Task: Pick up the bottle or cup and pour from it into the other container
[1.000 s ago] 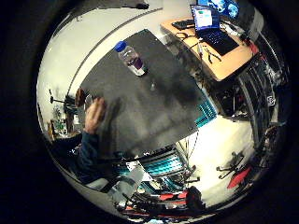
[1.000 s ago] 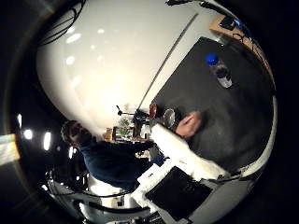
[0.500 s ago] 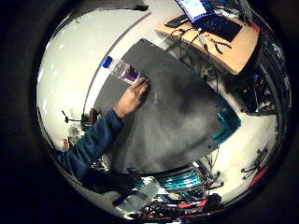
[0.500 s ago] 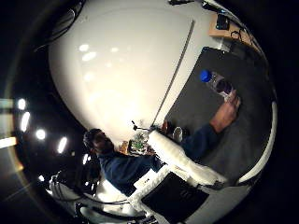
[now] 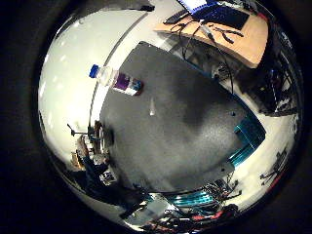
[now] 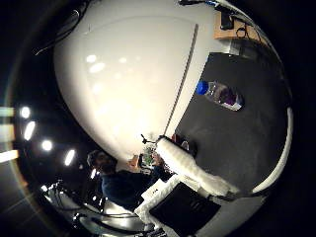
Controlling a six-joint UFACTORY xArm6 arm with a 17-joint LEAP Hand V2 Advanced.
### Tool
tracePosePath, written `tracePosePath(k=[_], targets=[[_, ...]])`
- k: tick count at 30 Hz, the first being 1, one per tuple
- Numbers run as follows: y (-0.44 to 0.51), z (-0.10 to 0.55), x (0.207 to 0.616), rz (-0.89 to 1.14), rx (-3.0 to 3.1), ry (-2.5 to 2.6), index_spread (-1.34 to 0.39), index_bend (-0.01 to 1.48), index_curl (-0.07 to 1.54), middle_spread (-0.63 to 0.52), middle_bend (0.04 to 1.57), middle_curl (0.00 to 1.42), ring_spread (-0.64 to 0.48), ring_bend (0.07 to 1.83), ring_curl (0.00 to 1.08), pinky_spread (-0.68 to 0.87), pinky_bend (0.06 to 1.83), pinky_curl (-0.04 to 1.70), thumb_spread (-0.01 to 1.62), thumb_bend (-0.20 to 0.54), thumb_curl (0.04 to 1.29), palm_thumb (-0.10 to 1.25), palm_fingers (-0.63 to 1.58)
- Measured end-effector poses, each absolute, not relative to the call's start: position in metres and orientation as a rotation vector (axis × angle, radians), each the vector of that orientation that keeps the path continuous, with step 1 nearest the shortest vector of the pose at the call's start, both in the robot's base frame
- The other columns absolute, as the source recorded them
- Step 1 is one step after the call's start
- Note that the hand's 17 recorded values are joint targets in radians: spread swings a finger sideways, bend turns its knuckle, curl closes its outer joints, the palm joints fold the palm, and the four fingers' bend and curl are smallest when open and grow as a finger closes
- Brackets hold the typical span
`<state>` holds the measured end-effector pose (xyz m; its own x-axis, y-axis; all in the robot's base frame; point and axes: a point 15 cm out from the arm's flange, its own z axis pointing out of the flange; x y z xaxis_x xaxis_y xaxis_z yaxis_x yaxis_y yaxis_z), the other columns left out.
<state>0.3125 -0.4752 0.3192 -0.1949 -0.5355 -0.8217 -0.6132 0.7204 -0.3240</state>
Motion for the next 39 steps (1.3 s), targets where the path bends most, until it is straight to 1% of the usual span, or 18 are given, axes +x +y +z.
tracePosePath(k=[5, 22, 39], targets=[[-0.481, 0.311, 0.322, 0.091, -0.841, 1.819, -0.29, 0.17, 0.30, -0.04, 0.34, 0.36, 0.11, 0.59, 0.20, 0.43, 0.80, -0.01, 1.02, -0.026, 0.30, 0.49, 0.29], [-0.464, 0.261, 0.389, 0.165, -0.824, 1.799, -0.28, 0.17, 0.31, -0.03, 0.34, 0.36, 0.10, 0.61, 0.18, 0.42, 0.79, -0.01, 1.04, -0.025, 0.30, 0.50, 0.29], [-0.432, 0.240, 0.437, 0.222, -0.878, 1.778, -0.28, 0.17, 0.31, -0.03, 0.33, 0.36, 0.10, 0.62, 0.17, 0.43, 0.80, -0.01, 1.03, -0.026, 0.31, 0.51, 0.28]])
